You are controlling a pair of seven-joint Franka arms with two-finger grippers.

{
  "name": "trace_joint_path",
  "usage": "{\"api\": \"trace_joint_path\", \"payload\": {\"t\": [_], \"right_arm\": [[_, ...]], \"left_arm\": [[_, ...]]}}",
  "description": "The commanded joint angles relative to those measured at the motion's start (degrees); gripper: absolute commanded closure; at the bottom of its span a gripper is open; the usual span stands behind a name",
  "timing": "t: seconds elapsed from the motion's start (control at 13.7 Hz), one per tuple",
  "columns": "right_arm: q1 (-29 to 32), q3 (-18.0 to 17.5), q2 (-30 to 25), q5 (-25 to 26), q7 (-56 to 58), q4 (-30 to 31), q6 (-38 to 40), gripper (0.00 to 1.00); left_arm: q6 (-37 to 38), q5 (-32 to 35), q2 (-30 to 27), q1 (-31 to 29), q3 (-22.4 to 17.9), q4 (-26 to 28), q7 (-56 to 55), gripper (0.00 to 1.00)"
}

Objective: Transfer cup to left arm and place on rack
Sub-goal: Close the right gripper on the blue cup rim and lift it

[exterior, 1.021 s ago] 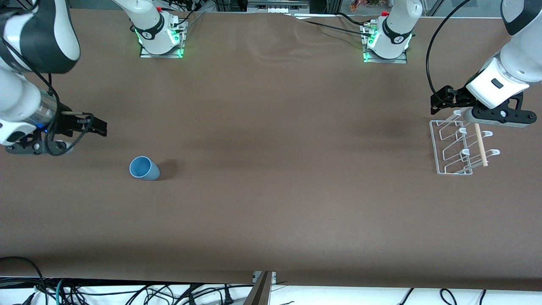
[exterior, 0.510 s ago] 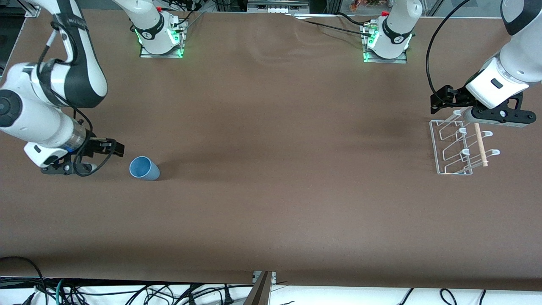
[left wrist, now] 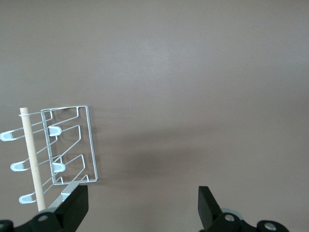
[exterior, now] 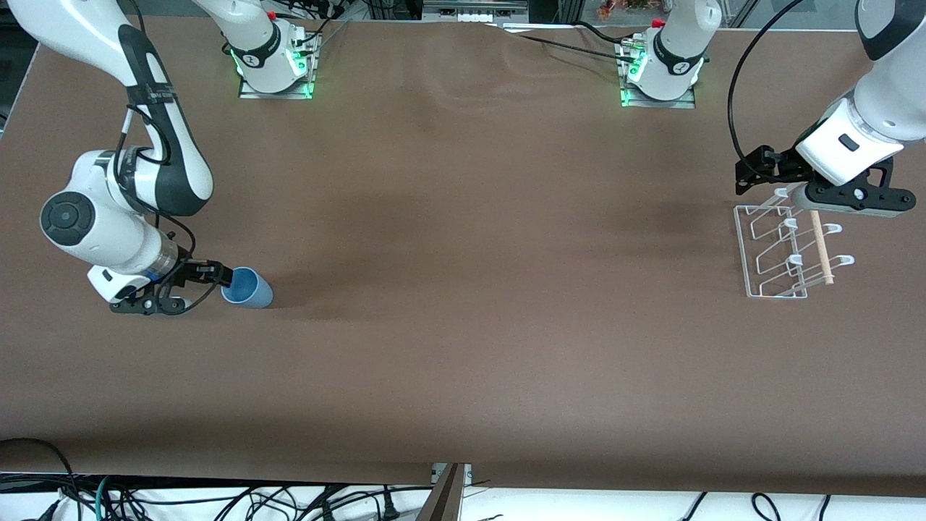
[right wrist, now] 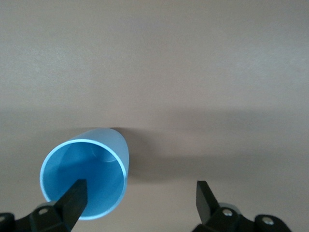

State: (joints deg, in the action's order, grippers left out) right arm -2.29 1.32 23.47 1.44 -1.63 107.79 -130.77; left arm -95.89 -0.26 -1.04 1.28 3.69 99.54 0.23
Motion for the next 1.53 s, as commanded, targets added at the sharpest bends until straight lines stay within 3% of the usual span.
{"api": "trace_joint_path", "payload": {"t": [0.0,0.44,0.51,0.66,0.73,0.88,0.95,1.24,1.46], "right_arm": [[0.4,-0.4,0.0,-1.8,0.0,1.0,-1.4,0.00],[0.4,-0.4,2.2,-1.9,0.0,1.0,-2.4,0.02],[0.4,-0.4,2.5,-1.9,0.0,1.0,-2.5,0.13],[0.4,-0.4,2.7,-1.9,0.0,1.0,-2.4,0.55],[0.3,-0.5,2.9,-1.9,0.0,1.0,-2.4,0.71],[0.2,-0.6,3.1,-1.9,0.0,0.9,-2.4,0.95],[0.1,-0.6,3.2,-1.9,0.0,0.9,-2.4,1.00],[0.0,-1.0,3.5,-1.9,0.2,0.2,-2.4,1.00],[0.0,-2.5,3.3,-5.5,0.7,-2.8,-1.3,1.00]], "left_arm": [[0.8,-0.1,-0.6,-0.3,0.1,-0.3,0.0,0.00],[0.9,-0.1,-0.5,-0.3,0.1,-0.2,-0.1,0.00],[0.9,-0.1,-0.5,-0.3,0.0,-0.3,0.0,0.00],[0.9,-0.1,-0.5,-0.3,0.0,-0.3,0.0,0.00],[0.9,-0.1,-0.5,-0.3,0.0,-0.3,0.0,0.00],[0.9,-0.1,-0.5,-0.3,0.0,-0.3,0.0,0.00],[0.9,-0.1,-0.5,-0.3,0.0,-0.3,0.1,0.00],[0.9,-0.1,-0.5,-0.3,0.0,-0.3,0.0,0.00],[0.9,-0.1,-0.5,-0.3,0.0,-0.2,0.1,0.00]]}}
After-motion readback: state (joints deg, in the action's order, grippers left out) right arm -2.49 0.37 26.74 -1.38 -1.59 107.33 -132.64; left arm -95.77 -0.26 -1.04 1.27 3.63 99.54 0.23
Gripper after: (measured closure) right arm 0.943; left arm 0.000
